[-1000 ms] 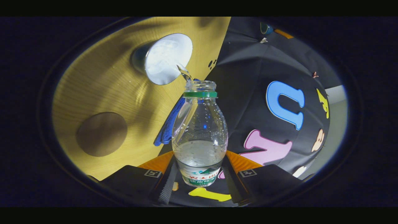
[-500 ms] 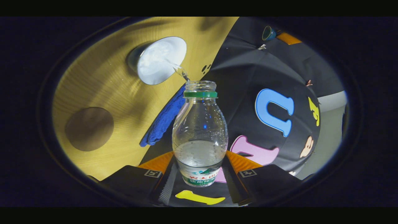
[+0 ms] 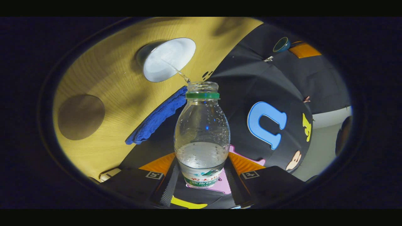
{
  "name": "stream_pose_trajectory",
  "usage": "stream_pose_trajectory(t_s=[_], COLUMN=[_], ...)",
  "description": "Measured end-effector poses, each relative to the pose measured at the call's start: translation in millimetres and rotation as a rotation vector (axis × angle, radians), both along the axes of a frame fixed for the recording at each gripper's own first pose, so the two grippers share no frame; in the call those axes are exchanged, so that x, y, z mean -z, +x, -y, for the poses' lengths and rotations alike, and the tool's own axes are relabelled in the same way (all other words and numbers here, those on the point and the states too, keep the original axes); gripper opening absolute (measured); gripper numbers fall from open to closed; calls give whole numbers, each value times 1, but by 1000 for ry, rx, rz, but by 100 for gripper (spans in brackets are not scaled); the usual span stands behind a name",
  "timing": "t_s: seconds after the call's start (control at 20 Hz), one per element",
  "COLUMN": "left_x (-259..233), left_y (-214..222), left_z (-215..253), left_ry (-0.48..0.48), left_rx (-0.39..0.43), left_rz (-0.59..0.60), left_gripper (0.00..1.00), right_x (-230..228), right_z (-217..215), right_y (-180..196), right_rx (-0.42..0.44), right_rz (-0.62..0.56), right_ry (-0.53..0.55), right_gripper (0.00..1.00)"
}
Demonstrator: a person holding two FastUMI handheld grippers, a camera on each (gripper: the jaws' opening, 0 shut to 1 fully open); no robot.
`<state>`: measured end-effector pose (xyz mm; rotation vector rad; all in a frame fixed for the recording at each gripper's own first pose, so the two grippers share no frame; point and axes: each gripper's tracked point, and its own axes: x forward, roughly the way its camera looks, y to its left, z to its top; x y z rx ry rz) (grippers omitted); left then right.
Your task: Open the teacup lid with one hand, grasp the water bottle and pour water into the teacup with the other hand; after pouring, place the water bottle on the coaster and then close the teacup lid.
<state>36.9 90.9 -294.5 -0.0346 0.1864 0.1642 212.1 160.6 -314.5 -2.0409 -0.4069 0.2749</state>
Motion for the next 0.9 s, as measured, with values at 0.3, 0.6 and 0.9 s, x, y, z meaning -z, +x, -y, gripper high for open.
stream_pose_trajectory(t_s=[0.3, 0.6, 0.9], left_x=[0, 1, 6], left_y=[1, 1, 4], left_z=[3, 7, 7], left_ry=[-10, -16, -11], left_rx=[0, 2, 1], left_rz=[6, 3, -11], left_gripper=[32, 32, 32], right_x=[-9, -1, 46], right_z=[1, 7, 25], right_y=[-4, -2, -8], right_rx=[-6, 43, 203], right_rz=[58, -3, -304], right_ry=[8, 57, 376], right_gripper=[75, 75, 75])
